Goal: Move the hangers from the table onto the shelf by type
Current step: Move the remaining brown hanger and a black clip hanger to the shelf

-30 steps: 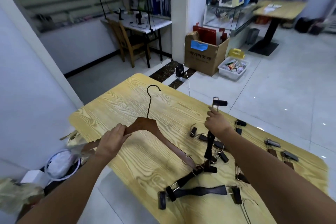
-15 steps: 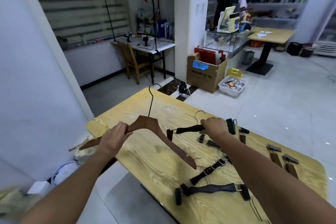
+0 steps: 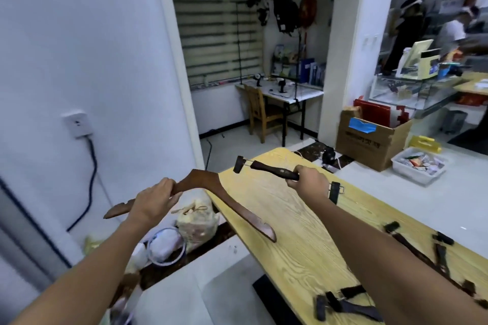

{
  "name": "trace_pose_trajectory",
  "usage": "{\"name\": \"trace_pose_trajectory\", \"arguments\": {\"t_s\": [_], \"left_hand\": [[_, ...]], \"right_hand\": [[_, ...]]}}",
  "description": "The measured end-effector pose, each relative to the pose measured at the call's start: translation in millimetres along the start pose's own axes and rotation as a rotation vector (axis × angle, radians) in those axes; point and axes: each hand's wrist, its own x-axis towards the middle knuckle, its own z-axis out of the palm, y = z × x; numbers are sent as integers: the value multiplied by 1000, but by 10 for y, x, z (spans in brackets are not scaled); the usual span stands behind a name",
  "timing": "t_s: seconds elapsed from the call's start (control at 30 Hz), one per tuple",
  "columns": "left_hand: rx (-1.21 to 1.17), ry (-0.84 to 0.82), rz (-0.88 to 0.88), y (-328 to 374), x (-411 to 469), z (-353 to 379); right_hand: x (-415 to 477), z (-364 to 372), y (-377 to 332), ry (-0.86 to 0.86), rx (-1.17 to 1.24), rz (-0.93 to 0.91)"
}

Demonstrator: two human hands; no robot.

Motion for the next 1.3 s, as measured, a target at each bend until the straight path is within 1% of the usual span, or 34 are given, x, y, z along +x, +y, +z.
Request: {"name": "trace_pose_trajectory", "arguments": {"t_s": [0.23, 0.37, 0.43, 0.53, 0.67, 0.8, 0.93, 1.03, 1.17, 1.3], "left_hand": [[36, 132, -188, -756, -446, -392], [83, 146, -297, -1118, -751, -564], [91, 125, -359, -1261, -915, -635], [69, 75, -455, -1428, -1217, -736], [82, 57, -542, -1532, -1666, -891], [114, 64, -680, -1443, -2270, -1105], [152, 75, -775, -1181, -2948, -1308], [221, 66, -904, -890, -3522, -1429], [217, 38, -1047, -492, -4293, -1523], [274, 96, -1198, -64, -4977, -1547]], "right_hand": [[154, 74, -1063, -52, 233, -114], [146, 174, -1634, -81, 394, -186], [92, 222, -1918, -85, 477, -256], [-67, 261, -2321, -107, 585, -409], [-331, 235, -2740, -184, 626, -596], [-695, 147, -3066, -265, 688, -727], [-1145, 82, -3266, -350, 704, -870], [-1577, 55, -3368, -438, 736, -1003], [-2207, 29, -3456, -526, 775, -1147], [-2897, -31, -3476, -600, 837, -1285]]}}
